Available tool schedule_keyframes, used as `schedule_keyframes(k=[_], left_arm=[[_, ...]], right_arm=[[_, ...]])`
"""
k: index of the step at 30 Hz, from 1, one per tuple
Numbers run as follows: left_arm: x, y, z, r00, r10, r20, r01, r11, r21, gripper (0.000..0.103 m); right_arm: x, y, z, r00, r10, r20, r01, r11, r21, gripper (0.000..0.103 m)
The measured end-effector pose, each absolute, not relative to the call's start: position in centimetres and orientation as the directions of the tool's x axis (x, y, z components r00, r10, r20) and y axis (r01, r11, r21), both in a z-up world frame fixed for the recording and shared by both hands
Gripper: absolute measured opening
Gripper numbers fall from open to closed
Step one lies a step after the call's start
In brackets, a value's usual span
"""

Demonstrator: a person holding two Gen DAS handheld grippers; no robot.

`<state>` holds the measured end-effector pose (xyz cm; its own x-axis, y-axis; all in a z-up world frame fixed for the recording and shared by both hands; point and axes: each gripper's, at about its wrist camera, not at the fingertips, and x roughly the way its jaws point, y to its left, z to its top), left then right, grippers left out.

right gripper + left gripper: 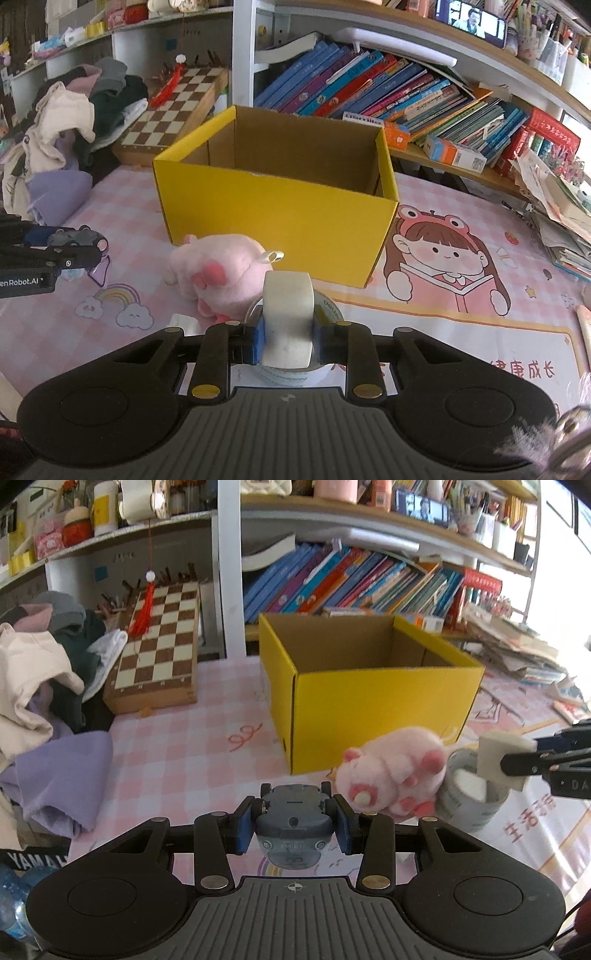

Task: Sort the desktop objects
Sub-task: 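Carry the grey mouse with the left tool while the right tool carries the block to the box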

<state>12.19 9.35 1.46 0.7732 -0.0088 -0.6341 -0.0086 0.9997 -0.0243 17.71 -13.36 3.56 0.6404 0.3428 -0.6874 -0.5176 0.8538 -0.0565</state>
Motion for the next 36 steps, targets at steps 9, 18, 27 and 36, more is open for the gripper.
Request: schedule_keyframes(k=[9, 18, 27, 36], left_arm=[[11.5, 7.7, 3.2, 0.808, -0.047, -0.587, 0.045, 0.999, -0.019, 0.041], [11.5, 6.7, 4.3, 0.824, -0.069, -0.562, 0.064, 0.998, -0.028, 0.041], [12.5, 5.3, 5.3, 0.842, -0.085, -0.533, 0.073, 0.996, -0.045, 0.041], [14.6, 4.4, 7.6, 0.881, -0.055, -0.470, 0.048, 0.999, -0.026, 0.041]], right_arm=[[16.6, -13.9, 4.1, 0.643, 0.349, -0.681, -0.523, 0.850, -0.059, 0.023], [17.1, -15.3, 5.0, 0.629, 0.353, -0.692, -0.515, 0.857, -0.031, 0.023], [17.8, -15.3, 5.9, 0.606, 0.404, -0.685, -0.585, 0.810, -0.040, 0.023], [20.9, -15.9, 8.4, 0.623, 0.473, -0.623, -0.632, 0.773, -0.045, 0.023]])
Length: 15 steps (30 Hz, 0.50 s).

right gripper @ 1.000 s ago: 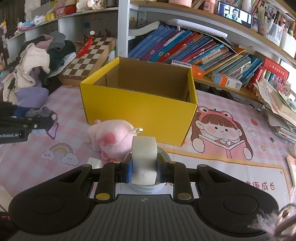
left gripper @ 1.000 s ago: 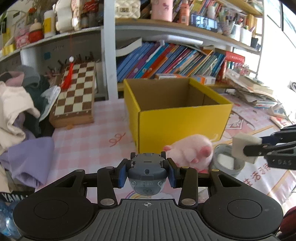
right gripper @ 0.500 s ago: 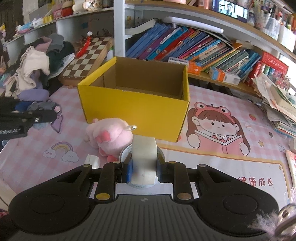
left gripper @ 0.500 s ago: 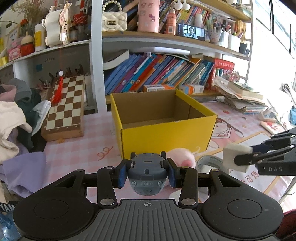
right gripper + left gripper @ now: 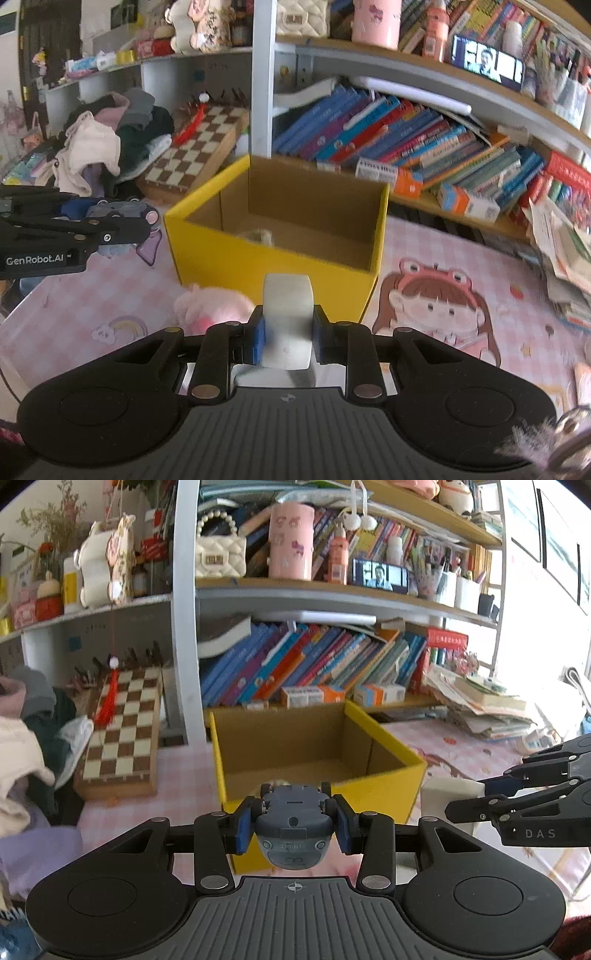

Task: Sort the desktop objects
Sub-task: 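Carry the grey mouse with the left tool while the right tool carries the block to the box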

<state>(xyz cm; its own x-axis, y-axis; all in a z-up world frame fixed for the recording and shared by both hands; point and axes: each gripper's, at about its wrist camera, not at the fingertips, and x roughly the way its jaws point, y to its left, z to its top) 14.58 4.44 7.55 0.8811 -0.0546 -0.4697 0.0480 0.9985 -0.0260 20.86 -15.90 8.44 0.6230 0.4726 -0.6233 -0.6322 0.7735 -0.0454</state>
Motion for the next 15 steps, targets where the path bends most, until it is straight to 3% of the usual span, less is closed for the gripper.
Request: schedule_keyframes(k=[15], left_arm=[[21.4, 3.5, 10.1, 0.901, -0.014, -0.433, 0.024, 1.000, 0.018, 0.041]], right_arm=[[29.4, -13.4, 11.7, 0.595, 0.595, -0.540, -0.756, 0.642, -0.127, 0.023]])
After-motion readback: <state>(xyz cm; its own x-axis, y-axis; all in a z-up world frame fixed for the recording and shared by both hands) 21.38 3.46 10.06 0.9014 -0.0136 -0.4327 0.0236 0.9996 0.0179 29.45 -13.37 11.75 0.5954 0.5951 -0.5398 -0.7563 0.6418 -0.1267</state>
